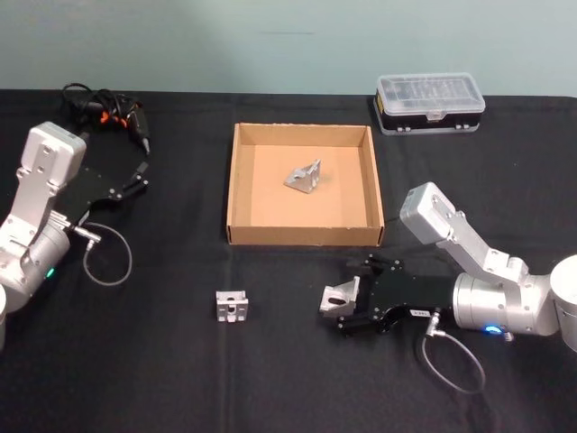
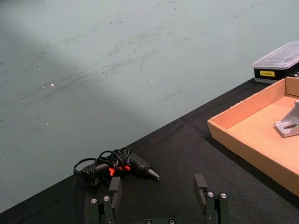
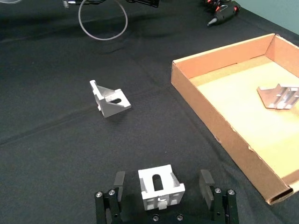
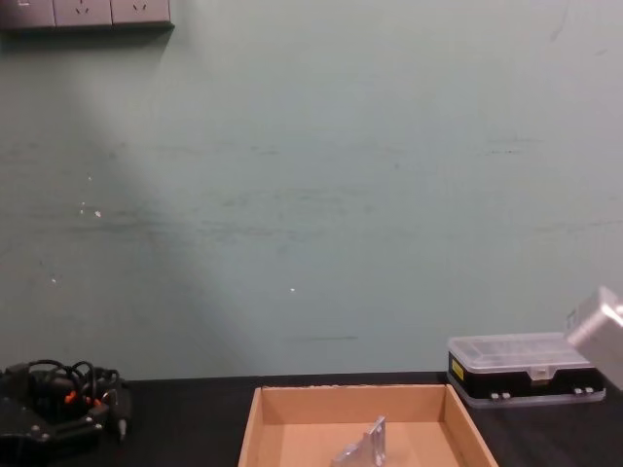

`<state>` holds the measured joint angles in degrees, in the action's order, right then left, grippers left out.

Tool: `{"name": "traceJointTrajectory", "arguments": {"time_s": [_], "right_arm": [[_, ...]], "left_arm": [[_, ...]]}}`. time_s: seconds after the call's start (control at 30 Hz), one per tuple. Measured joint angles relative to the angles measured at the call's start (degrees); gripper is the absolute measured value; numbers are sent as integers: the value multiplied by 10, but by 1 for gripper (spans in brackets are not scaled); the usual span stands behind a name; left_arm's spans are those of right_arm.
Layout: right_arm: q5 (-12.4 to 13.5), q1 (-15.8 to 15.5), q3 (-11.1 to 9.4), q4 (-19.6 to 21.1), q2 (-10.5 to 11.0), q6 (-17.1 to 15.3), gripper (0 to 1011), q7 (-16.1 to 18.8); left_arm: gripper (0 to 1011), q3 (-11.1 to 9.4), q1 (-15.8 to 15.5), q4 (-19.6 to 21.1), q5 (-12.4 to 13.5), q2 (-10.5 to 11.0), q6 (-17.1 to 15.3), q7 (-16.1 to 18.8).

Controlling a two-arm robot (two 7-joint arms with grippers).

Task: Use one hand to pick up the angle iron from the table and place it into the box.

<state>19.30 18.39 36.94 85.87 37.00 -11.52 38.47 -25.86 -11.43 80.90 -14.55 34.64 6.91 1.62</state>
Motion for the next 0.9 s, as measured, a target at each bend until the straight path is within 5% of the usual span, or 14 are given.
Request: {"name": "traceJointTrajectory", "arguments": {"time_s": [0.3, 0.9], "right_arm": [[-2, 1, 0, -1, -1, 1, 979, 0], [0, 0, -1, 1, 0, 0, 461, 0]], "left_arm": [[1011, 0, 0, 0, 0, 0, 0, 0], [1011, 0, 0, 0, 0, 0, 0, 0]]}}
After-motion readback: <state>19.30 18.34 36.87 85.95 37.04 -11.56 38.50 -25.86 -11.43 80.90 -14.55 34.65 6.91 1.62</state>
